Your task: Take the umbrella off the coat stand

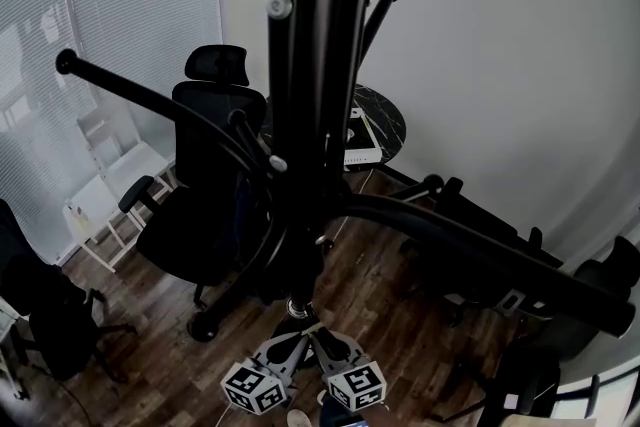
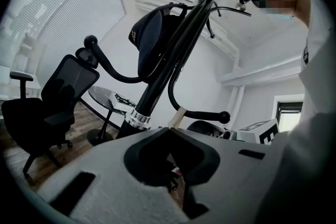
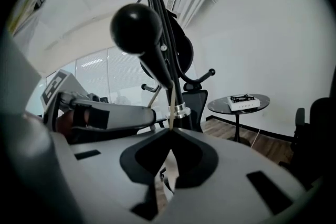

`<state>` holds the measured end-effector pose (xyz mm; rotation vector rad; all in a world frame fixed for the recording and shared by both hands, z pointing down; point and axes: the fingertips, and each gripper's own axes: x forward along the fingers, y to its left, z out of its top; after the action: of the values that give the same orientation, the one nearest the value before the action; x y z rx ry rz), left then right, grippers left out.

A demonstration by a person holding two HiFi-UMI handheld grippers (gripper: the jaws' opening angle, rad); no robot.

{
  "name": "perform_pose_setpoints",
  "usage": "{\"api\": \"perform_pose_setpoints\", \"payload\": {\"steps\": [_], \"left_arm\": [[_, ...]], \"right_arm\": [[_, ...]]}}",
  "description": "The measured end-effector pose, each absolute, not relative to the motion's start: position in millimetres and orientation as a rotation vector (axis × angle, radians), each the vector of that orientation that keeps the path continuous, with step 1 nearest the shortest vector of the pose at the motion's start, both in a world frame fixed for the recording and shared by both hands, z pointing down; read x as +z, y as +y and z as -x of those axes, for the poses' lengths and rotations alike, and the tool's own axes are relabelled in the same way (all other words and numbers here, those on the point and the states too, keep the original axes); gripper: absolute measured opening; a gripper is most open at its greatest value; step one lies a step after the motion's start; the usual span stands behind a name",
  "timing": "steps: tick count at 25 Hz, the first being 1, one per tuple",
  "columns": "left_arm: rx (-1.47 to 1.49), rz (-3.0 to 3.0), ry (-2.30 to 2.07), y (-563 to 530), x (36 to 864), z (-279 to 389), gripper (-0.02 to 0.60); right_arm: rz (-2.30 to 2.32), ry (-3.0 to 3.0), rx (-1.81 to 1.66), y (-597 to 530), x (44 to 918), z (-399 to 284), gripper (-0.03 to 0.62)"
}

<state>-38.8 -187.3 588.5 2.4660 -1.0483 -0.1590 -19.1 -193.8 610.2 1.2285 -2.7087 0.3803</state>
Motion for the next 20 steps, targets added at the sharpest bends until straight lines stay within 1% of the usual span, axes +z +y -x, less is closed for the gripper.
{"api": "perform_pose_setpoints", "payload": {"steps": [10, 20], "left_arm": [[-0.197, -2.447, -1.031, -186, 585, 36, 0.020], [-0.246, -2.472, -1.001, -186, 574, 28, 0.020]], "right_arm": [[-1.267, -2.722, 0.518, -194, 608, 11, 0.014], [-1.280, -2.776, 0.536, -192, 595, 3, 0.014]]}}
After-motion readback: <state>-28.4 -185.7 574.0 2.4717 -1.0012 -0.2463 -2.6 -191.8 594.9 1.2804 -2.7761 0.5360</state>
